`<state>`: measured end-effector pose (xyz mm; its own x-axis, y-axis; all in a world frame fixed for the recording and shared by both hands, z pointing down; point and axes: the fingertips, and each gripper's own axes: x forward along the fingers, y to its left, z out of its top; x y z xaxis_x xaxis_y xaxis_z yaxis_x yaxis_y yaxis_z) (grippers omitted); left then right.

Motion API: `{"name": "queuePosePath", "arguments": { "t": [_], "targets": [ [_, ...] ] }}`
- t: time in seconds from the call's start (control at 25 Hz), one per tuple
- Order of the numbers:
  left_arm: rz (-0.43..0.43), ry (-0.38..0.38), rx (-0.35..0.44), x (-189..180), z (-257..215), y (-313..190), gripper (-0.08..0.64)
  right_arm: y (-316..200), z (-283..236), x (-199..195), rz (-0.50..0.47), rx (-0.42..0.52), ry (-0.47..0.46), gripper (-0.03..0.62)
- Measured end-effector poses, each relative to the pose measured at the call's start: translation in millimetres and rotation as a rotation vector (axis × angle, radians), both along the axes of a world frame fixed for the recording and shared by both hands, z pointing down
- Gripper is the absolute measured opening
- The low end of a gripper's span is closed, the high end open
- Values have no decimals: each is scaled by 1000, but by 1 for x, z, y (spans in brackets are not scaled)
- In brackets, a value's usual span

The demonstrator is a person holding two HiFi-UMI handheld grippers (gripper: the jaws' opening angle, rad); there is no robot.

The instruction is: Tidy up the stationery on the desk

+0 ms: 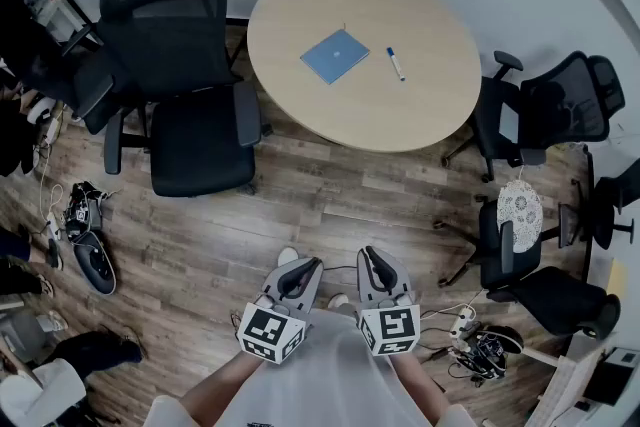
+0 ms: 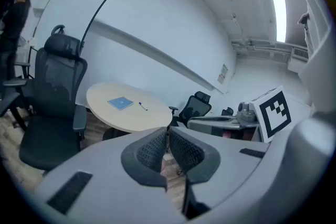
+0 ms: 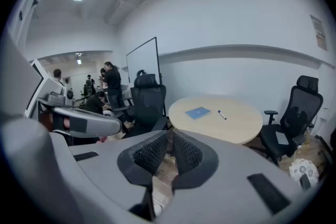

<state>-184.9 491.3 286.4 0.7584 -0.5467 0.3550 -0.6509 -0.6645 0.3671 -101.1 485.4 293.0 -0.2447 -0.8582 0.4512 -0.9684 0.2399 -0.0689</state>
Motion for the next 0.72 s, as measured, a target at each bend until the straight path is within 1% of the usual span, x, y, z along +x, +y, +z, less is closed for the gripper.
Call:
{"name": "queuePosePath", "arguments": {
  "t": [0.08,0.16,0.28,0.4,0.48,0.64,0.72],
  "targets": [
    [-13,-19,34,9,-8,39,31,41,-1,3,-8,5,-12,57],
    [-28,-34,53,21,-13,80,31,85,0,13,-4,0,-36,57],
    [-53,-48,57,40,-15,141,31,151,1,32,3,2,-71,57],
    [-72,-60,57,53,-17,188,31,200,-1,48,19,18,-130,58],
    [-67,-69,61,60,-21,211,31,225,-5,55,20,29,-165,58],
    [-44,-76,68,78,-19,242,31,261,-11,72,17,89,-125,58],
    [-34,-84,83,87,-18,250,31,271,-10,82,28,102,-129,58]
  ]
}}
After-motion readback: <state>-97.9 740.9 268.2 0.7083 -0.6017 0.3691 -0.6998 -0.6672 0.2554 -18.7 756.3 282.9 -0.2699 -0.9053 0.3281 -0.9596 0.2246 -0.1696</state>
